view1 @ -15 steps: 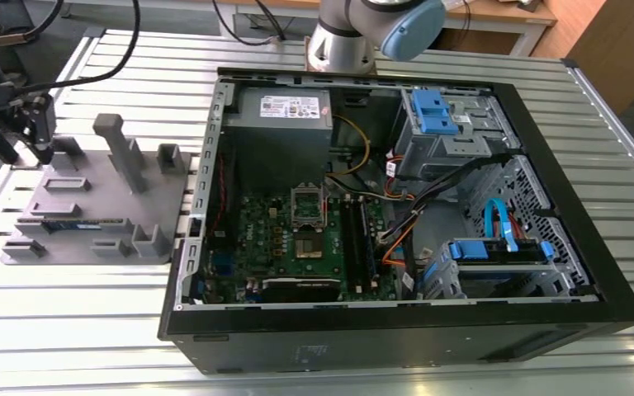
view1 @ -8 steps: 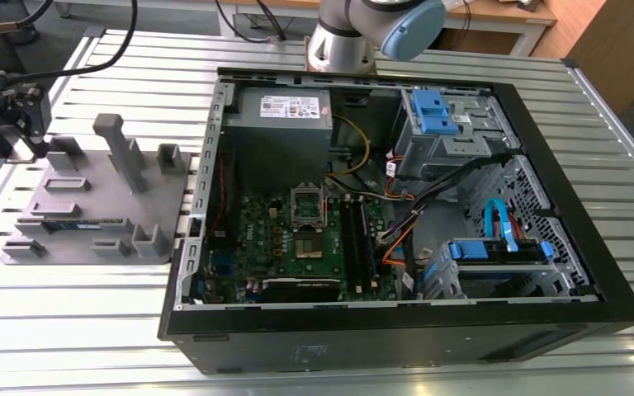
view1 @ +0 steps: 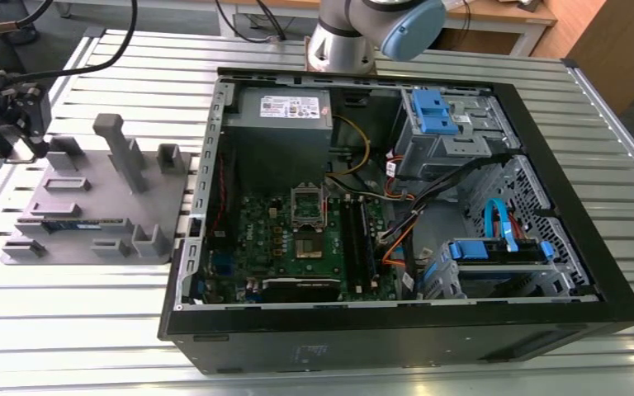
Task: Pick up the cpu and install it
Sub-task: 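Pick up the cpu and move it towards the insertion slot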
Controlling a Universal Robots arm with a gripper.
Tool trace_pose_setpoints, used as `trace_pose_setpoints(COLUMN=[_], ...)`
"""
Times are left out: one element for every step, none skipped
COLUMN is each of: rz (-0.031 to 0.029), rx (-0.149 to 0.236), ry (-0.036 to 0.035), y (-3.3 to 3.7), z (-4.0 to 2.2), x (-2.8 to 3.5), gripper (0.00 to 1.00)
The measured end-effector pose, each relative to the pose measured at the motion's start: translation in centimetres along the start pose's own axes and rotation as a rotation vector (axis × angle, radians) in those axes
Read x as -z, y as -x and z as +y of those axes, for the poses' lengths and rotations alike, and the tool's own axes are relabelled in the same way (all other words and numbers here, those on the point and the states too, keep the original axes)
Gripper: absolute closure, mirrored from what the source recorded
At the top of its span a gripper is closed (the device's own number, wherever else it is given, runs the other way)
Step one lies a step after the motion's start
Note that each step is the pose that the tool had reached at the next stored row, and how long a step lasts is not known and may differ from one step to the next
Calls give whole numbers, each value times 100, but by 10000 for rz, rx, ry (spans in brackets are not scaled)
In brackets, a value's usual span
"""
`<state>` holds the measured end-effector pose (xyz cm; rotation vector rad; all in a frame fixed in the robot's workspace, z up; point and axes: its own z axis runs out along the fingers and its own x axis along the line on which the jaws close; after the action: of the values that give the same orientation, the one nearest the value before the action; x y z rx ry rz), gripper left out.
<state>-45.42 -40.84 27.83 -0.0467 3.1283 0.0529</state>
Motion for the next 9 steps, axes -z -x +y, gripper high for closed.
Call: trace_pose_setpoints(rz=[0, 0, 2, 5, 4, 0, 2, 0, 0], rx=[0, 0, 0, 0, 0, 0, 0, 0, 0], ry=[0, 0, -1, -3, -2, 0, -1, -1, -1], y=[0, 0, 0, 0, 0, 0, 1, 1, 1], z=[0, 0, 0, 0, 1, 1, 2, 2, 3], x=[0, 1, 5, 13, 20, 29, 46, 64, 85], gripper=[53, 53, 53, 53, 53, 53, 53, 53, 53])
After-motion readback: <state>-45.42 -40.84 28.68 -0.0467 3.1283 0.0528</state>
